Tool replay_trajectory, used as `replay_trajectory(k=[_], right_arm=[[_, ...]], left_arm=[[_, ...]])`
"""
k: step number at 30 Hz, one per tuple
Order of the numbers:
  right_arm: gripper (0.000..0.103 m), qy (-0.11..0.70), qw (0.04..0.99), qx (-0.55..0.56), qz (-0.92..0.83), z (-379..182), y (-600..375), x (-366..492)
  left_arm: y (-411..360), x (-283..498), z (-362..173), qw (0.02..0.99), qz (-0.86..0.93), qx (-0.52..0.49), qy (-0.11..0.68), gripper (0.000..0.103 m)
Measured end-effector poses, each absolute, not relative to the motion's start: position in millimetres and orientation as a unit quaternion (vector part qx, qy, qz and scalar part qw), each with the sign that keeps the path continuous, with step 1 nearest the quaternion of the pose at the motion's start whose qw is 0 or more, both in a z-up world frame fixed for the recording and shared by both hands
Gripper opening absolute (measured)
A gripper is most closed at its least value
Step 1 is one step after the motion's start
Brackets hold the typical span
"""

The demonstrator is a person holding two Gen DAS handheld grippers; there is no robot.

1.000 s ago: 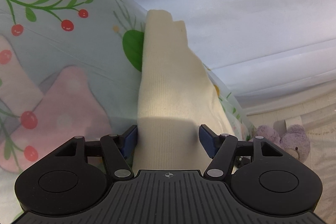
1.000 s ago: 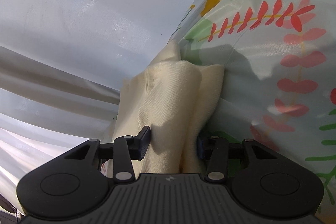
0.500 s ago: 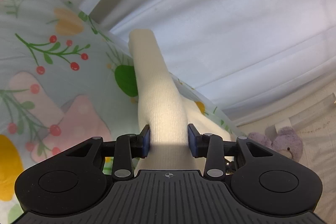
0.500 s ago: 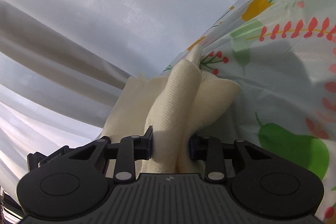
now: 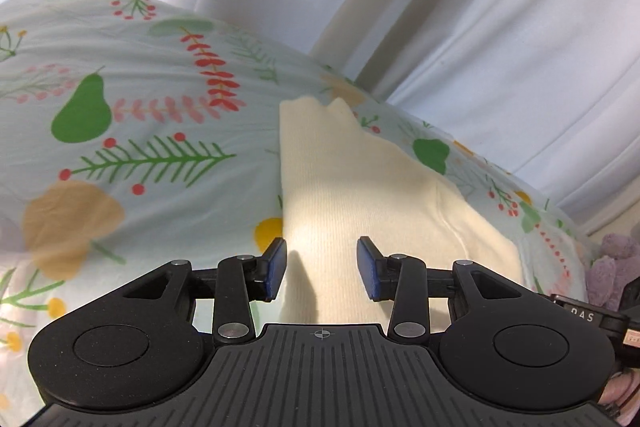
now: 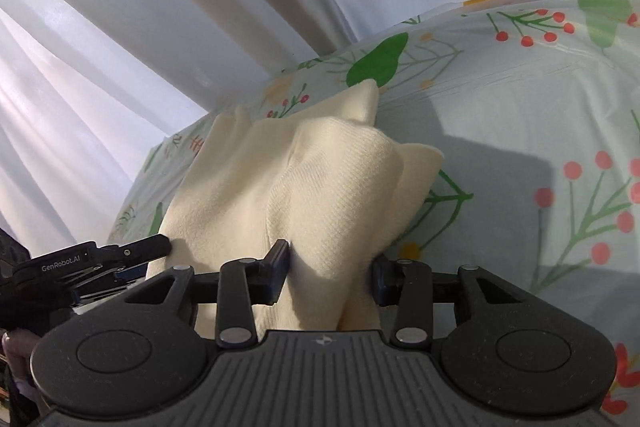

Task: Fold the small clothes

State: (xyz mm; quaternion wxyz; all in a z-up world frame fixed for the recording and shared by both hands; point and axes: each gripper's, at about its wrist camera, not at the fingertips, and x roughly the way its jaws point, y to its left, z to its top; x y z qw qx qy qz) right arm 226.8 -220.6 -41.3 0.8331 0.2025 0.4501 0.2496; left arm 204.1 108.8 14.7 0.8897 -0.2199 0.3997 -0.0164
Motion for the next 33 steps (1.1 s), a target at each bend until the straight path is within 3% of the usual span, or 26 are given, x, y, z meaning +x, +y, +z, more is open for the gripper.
replay_trajectory(k=[3, 12, 18, 20, 21, 25, 27, 29, 31, 33], right_arm=[[0.050, 0.442, 0.837, 0.224, 0.231, -34, -242, 204], [0.059, 0.464, 0.804, 0.267, 0.259, -49, -242, 147], [0.061, 0.454, 0.826, 0.207, 0.263, -58, -211, 155], [0.044, 0.449, 0.828, 0.211, 0.262, -56, -208, 157], [0.026, 0.446, 0.825, 0.227, 0.263, -55, -210, 158], [0.019, 0.443, 0.764, 0.371, 0.287, -60, -238, 157], [0.018, 0.447, 0.763, 0.380, 0.271, -63, -246, 154], [0.019, 0.458, 0.815, 0.272, 0.228, -59, -237, 148], [0.034, 0.451, 0.841, 0.215, 0.209, -53, -229, 142], [0.040, 0.441, 0.852, 0.200, 0.198, -41, -229, 137]], left_arm=[[113, 179, 22, 0.893, -0.030, -0.224, 0.390, 0.052], [107, 135, 0, 0.872, -0.042, -0.236, 0.427, 0.054], [100, 131, -9, 0.866, -0.050, -0.226, 0.444, 0.054], [99, 131, -9, 0.865, -0.051, -0.225, 0.446, 0.054], [99, 131, -9, 0.865, -0.050, -0.225, 0.446, 0.054], [100, 125, 0, 0.872, -0.056, -0.225, 0.431, 0.056], [100, 127, 0, 0.872, -0.056, -0.220, 0.433, 0.056], [100, 128, -1, 0.872, -0.046, -0.212, 0.438, 0.056], [100, 129, 0, 0.875, -0.035, -0.201, 0.439, 0.056], [100, 130, 4, 0.882, -0.028, -0.189, 0.430, 0.059]])
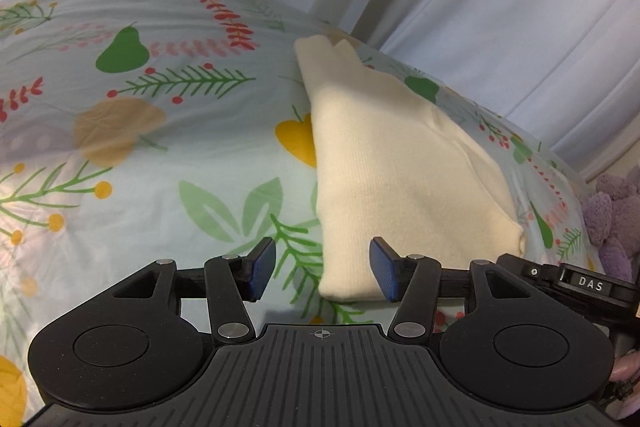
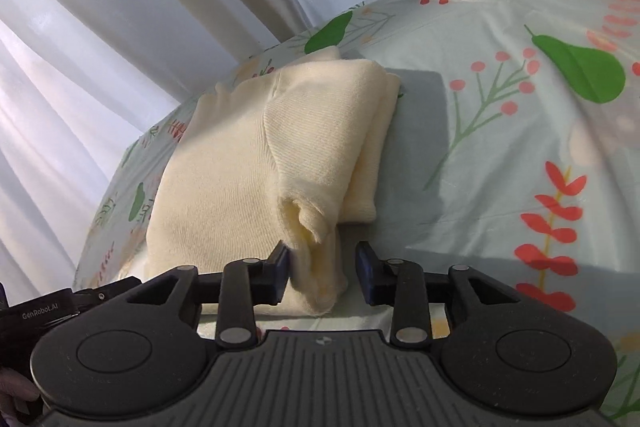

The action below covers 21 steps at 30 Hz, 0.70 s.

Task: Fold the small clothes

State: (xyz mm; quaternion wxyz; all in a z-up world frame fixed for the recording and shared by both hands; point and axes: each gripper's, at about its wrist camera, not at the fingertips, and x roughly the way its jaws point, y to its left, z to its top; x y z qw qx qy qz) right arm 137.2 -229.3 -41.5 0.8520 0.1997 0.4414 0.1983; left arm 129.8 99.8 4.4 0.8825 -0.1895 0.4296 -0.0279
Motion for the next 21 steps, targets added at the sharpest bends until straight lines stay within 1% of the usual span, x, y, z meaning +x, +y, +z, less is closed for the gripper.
replay_trajectory(k=[3, 8, 9, 10, 11, 12, 13, 15, 17, 21], right_arm=[[0.048, 0.419, 0.871, 0.175, 0.188, -21, -230, 132], [0.047, 0.380, 0.900, 0.108, 0.183, -2, -214, 142], [0.043, 0.380, 0.902, 0.091, 0.183, -3, -207, 146], [0.031, 0.379, 0.904, 0.066, 0.188, -5, -199, 149], [0.024, 0.375, 0.905, 0.049, 0.194, -8, -193, 150], [0.018, 0.369, 0.907, 0.028, 0.200, -11, -185, 152], [0.018, 0.367, 0.909, 0.001, 0.196, -17, -178, 153], [0.018, 0.356, 0.915, -0.044, 0.185, -27, -172, 152], [0.018, 0.345, 0.919, -0.053, 0.181, -29, -173, 152], [0.018, 0.357, 0.915, -0.035, 0.186, -20, -178, 158]], left_arm=[[98, 135, 10, 0.890, -0.025, -0.180, 0.418, 0.061], [82, 157, 12, 0.892, -0.020, -0.163, 0.421, 0.062], [79, 162, 11, 0.893, -0.020, -0.158, 0.421, 0.062], [75, 167, 9, 0.894, -0.018, -0.151, 0.421, 0.062], [72, 172, 7, 0.894, -0.014, -0.145, 0.424, 0.062], [69, 177, 4, 0.892, -0.009, -0.140, 0.429, 0.064], [67, 181, 0, 0.890, -0.006, -0.136, 0.435, 0.065], [64, 185, -6, 0.887, -0.001, -0.129, 0.443, 0.074], [64, 185, -7, 0.887, 0.000, -0.125, 0.444, 0.075], [68, 185, -5, 0.884, 0.000, -0.129, 0.449, 0.075]])
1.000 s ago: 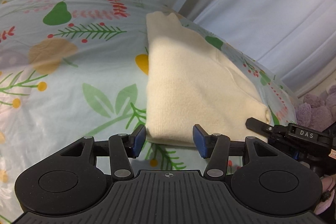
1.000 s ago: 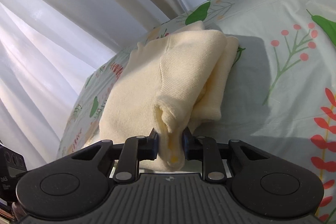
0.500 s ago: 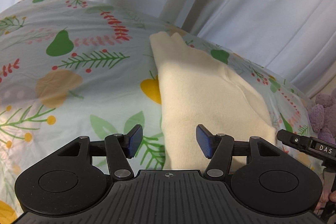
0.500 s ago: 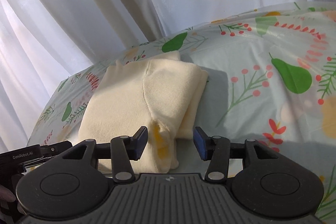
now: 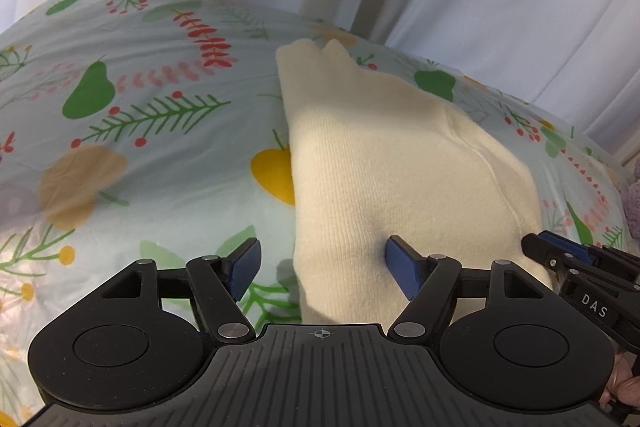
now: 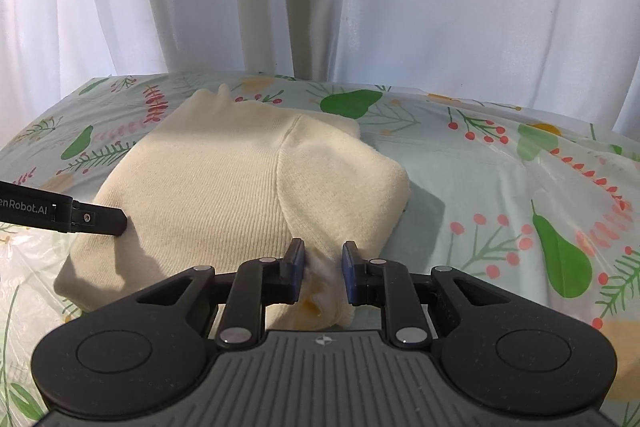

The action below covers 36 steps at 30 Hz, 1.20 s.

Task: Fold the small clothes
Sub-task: 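Open both tools and lift them away from the folded sweater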

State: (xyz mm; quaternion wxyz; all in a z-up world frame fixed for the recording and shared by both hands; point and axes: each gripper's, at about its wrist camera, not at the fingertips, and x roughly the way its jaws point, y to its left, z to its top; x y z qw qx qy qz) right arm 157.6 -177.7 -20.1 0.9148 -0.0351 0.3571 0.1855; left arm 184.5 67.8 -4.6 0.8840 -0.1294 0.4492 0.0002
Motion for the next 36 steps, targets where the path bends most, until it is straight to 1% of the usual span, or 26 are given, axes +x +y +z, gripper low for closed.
replay_trajectory(k=[7, 11, 14, 17, 18, 19, 22, 24, 25, 29, 30, 31, 32, 34, 35, 36], right_arm=[[0.019, 0.332, 0.924, -0.006, 0.192, -1, -169, 173], [0.019, 0.313, 0.923, -0.046, 0.220, -3, -141, 187], [0.019, 0.323, 0.917, -0.070, 0.224, -11, -123, 200], [0.021, 0.333, 0.913, -0.098, 0.214, -23, -110, 210], [0.025, 0.326, 0.915, -0.105, 0.212, -27, -109, 212], [0.031, 0.324, 0.917, -0.106, 0.205, -30, -109, 214], [0.038, 0.329, 0.920, -0.082, 0.195, -33, -116, 222], [0.042, 0.329, 0.923, -0.065, 0.190, -36, -123, 225], [0.044, 0.332, 0.923, -0.057, 0.189, -36, -126, 226], [0.048, 0.346, 0.920, -0.026, 0.184, -25, -138, 216], [0.053, 0.350, 0.918, -0.023, 0.185, -21, -142, 206], [0.061, 0.355, 0.915, -0.019, 0.190, -18, -146, 198], [0.065, 0.363, 0.909, -0.014, 0.203, -16, -151, 186], [0.080, 0.377, 0.897, 0.002, 0.231, -11, -162, 156], [0.084, 0.383, 0.893, 0.006, 0.236, -10, -166, 144], [0.091, 0.398, 0.886, 0.008, 0.237, -9, -170, 128]], left_arm=[[65, 186, 0, 0.882, 0.013, -0.126, 0.453, 0.075], [61, 186, 10, 0.887, 0.014, -0.115, 0.447, 0.074], [62, 192, 18, 0.895, 0.018, -0.109, 0.432, 0.074], [63, 207, 14, 0.896, 0.036, -0.097, 0.432, 0.074], [63, 214, 10, 0.894, 0.040, -0.093, 0.437, 0.074], [62, 220, 6, 0.891, 0.042, -0.091, 0.442, 0.075], [60, 235, -5, 0.889, 0.047, -0.091, 0.447, 0.082], [59, 240, -11, 0.891, 0.052, -0.083, 0.442, 0.090], [59, 241, -13, 0.891, 0.055, -0.085, 0.442, 0.092], [69, 225, -4, 0.887, 0.048, -0.108, 0.447, 0.090], [71, 217, -1, 0.888, 0.043, -0.106, 0.446, 0.089], [72, 209, 2, 0.889, 0.040, -0.105, 0.444, 0.089], [72, 197, 6, 0.890, 0.038, -0.105, 0.441, 0.090], [73, 177, 10, 0.889, 0.034, -0.110, 0.443, 0.091], [73, 166, 12, 0.886, 0.032, -0.116, 0.448, 0.092], [72, 157, 12, 0.883, 0.033, -0.120, 0.453, 0.094]])
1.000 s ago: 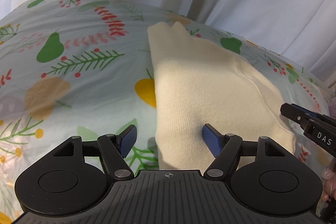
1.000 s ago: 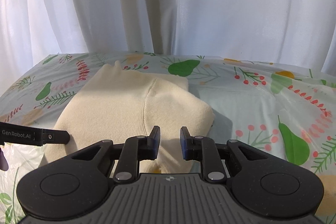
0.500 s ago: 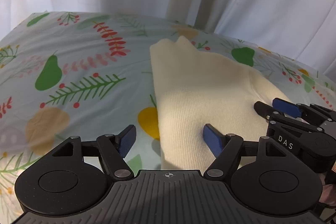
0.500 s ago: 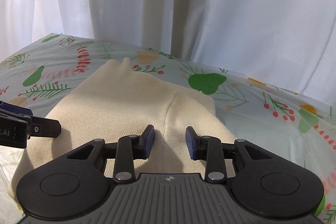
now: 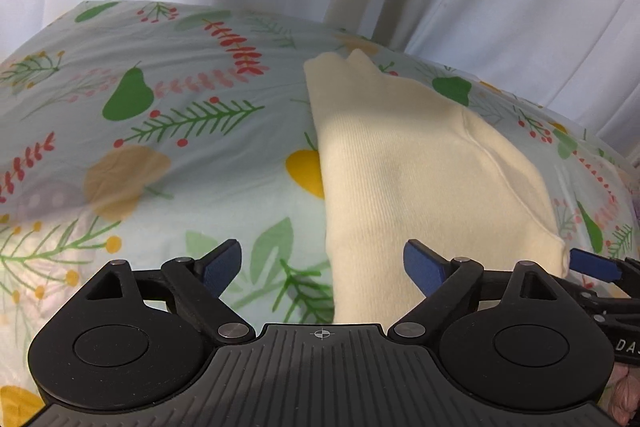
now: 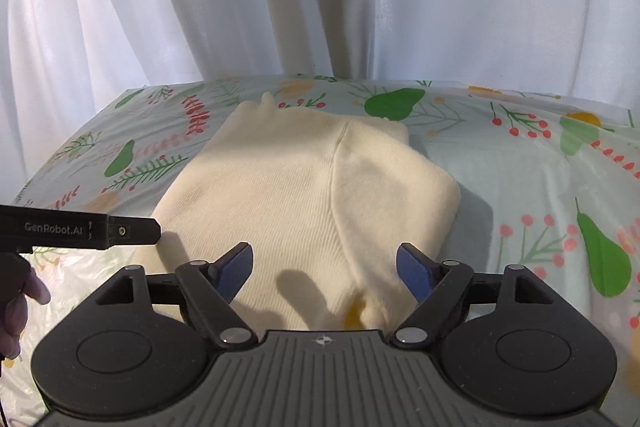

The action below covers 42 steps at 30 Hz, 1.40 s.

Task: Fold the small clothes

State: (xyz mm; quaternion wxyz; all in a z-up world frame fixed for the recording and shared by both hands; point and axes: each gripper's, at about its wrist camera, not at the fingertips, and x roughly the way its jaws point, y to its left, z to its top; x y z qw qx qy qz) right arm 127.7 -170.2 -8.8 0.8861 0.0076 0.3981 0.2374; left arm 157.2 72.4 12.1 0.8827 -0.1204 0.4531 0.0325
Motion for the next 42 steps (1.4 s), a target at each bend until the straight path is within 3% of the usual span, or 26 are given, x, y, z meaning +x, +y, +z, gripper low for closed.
replay_trajectory(k=[3, 9, 14, 19, 42], right_arm=[[0.099, 0.435, 0.870, 0.017, 0.233, -10, -176, 94], [0.099, 0.481, 0.861, 0.011, 0.166, -11, -173, 70], [0.099, 0.558, 0.816, -0.035, 0.147, -11, -159, 84], [0.099, 0.549, 0.824, -0.102, 0.099, -7, -138, 79], [0.099, 0.548, 0.830, -0.075, 0.073, 7, -136, 73]], left_arm=[[69, 136, 8, 0.866, 0.033, -0.131, 0.481, 0.095], [52, 121, -1, 0.850, 0.051, -0.068, 0.519, 0.095], [42, 113, 12, 0.862, 0.063, -0.027, 0.502, 0.095], [40, 109, 22, 0.864, 0.047, -0.033, 0.500, 0.096], [36, 103, 23, 0.857, 0.045, -0.030, 0.513, 0.096]])
